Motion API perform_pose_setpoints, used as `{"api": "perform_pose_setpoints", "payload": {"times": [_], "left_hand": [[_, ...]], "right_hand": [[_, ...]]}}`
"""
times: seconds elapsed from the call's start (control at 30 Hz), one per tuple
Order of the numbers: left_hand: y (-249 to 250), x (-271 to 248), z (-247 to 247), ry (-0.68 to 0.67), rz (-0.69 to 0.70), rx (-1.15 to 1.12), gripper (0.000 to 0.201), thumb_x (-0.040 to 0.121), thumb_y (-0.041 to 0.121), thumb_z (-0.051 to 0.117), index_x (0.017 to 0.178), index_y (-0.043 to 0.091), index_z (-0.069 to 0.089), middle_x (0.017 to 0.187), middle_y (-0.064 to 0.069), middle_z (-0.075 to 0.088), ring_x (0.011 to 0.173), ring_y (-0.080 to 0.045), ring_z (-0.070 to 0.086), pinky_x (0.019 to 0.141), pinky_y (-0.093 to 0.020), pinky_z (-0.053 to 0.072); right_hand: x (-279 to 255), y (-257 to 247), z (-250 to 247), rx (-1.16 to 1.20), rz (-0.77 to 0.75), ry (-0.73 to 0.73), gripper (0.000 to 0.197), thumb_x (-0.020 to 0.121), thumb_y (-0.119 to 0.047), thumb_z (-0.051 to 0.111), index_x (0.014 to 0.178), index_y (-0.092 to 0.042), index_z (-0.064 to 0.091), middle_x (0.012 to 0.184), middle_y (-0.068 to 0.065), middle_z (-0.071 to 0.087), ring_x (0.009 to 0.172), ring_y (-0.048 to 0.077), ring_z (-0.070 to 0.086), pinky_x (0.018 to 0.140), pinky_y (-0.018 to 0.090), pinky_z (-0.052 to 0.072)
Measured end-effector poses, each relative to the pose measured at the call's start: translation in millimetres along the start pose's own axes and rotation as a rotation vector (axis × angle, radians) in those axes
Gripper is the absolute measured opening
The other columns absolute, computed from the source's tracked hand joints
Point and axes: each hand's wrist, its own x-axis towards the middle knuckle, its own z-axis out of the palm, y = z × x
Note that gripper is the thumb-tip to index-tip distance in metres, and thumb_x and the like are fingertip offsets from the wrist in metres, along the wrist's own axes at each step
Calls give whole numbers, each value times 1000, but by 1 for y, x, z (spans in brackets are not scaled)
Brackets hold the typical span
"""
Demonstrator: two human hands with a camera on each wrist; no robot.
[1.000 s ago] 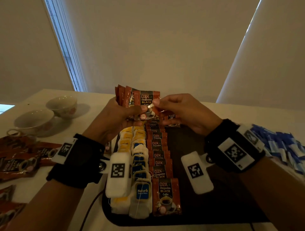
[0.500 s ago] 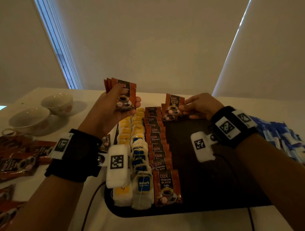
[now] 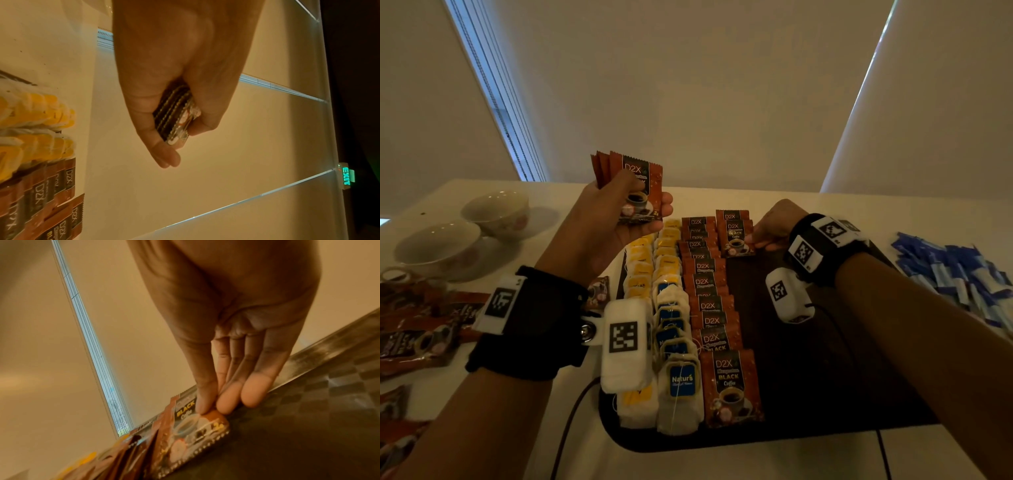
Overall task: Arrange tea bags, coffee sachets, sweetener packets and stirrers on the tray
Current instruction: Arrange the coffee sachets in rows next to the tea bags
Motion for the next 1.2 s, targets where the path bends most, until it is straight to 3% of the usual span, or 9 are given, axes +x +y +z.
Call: {"api": "perform_pose_setpoints", "payload": {"times": [0.13,0.23,0.4,0.47,0.57,0.73,0.83,1.0,1.2], "left_hand": [[-1,0,1,-1,2,16,28,97,16,41,117,6,56,92,-10,72,78,-16,71,58,-22,54],[-2,-1,2,-5,-2,19,28,97,15,41,118,4,55,92,-10,72,79,-17,72,59,-22,55],[-3,-1,2,-53,0,-4,26,96,9,45,119,4,55,101,-16,71,89,-26,71,66,-28,58],[-4,-2,3,-59,13,15,21,95,8,48,114,6,57,96,-12,73,87,-24,71,67,-30,59],[-6,-1,4,-25,36,51,16,89,6,57,105,9,58,83,-6,71,67,-14,70,63,-30,59],[-10,-3,9,-65,37,90,24,84,5,63,107,5,58,66,3,69,59,-9,67,59,-27,58],[-12,-7,15,-90,35,105,24,84,5,64,107,6,59,73,0,71,64,-11,69,59,-26,57],[-14,-10,21,-86,33,72,32,84,8,64,115,4,57,92,-7,70,73,-15,71,60,-27,57],[-11,-5,18,-40,-70,-130,22,95,9,44,111,-1,54,92,-16,71,81,-22,71,62,-28,58]], "right_hand": [[7,2,2,-13,6,4,25,77,-5,74,97,4,64,98,16,70,70,16,63,75,30,53],[11,5,2,13,-4,11,26,75,-6,76,96,6,67,94,16,71,77,19,65,77,32,54],[8,8,0,-1,-5,1,16,75,-10,77,78,-2,64,79,11,67,66,15,61,65,26,52],[5,7,-3,-26,-22,25,22,74,-14,78,84,-1,63,80,10,65,68,15,60,66,27,53],[-11,-4,-10,-28,-145,66,31,78,-18,74,98,2,63,89,11,65,73,16,59,70,29,53],[-65,-29,-12,228,-394,-168,32,85,-28,65,105,-3,66,94,8,70,79,12,65,66,21,56],[-85,-33,-1,311,-407,-284,26,83,-24,68,99,-4,68,87,5,71,76,10,66,70,23,58],[-95,-29,10,406,-444,-217,6,84,-14,67,85,-8,65,72,0,69,66,7,66,67,25,57],[-76,-21,-17,321,-299,-63,6,88,-15,62,91,-10,61,81,1,66,69,9,64,63,25,57]]}}
